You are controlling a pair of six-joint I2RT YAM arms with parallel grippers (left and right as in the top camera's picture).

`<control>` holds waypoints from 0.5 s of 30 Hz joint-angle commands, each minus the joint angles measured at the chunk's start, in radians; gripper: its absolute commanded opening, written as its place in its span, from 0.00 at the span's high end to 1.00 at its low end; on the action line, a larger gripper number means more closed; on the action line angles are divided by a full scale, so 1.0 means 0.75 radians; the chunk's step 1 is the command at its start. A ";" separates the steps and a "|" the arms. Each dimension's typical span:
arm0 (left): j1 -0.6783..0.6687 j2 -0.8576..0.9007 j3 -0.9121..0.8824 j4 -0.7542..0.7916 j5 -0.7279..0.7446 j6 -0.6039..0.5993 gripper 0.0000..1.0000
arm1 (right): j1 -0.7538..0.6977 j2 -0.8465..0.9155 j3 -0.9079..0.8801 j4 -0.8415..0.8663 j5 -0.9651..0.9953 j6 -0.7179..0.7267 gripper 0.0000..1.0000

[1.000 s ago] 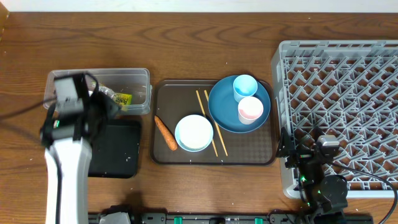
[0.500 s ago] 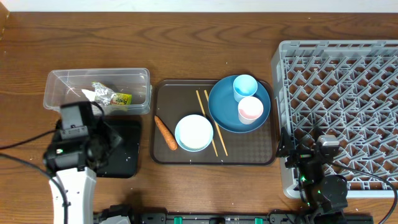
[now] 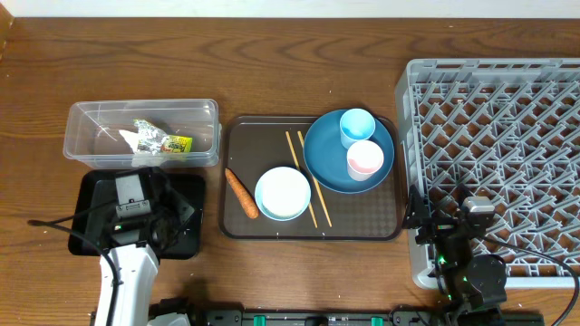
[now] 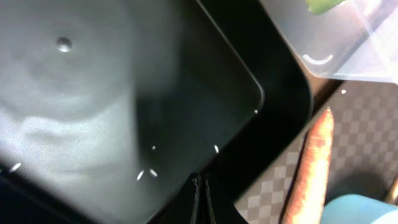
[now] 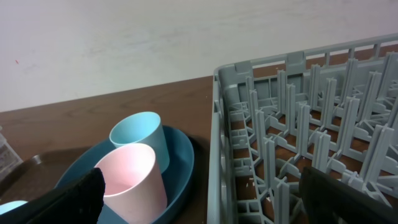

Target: Sort waste into correct bins and load items into the dishwasher rack

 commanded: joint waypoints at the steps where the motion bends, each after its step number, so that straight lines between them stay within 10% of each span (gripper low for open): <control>1: 0.005 0.043 -0.036 0.087 0.012 -0.026 0.94 | -0.002 -0.001 -0.002 -0.006 0.000 -0.008 0.01; 15: 0.004 0.342 -0.049 0.361 0.014 -0.027 0.94 | -0.002 -0.001 -0.002 -0.006 0.000 -0.008 0.01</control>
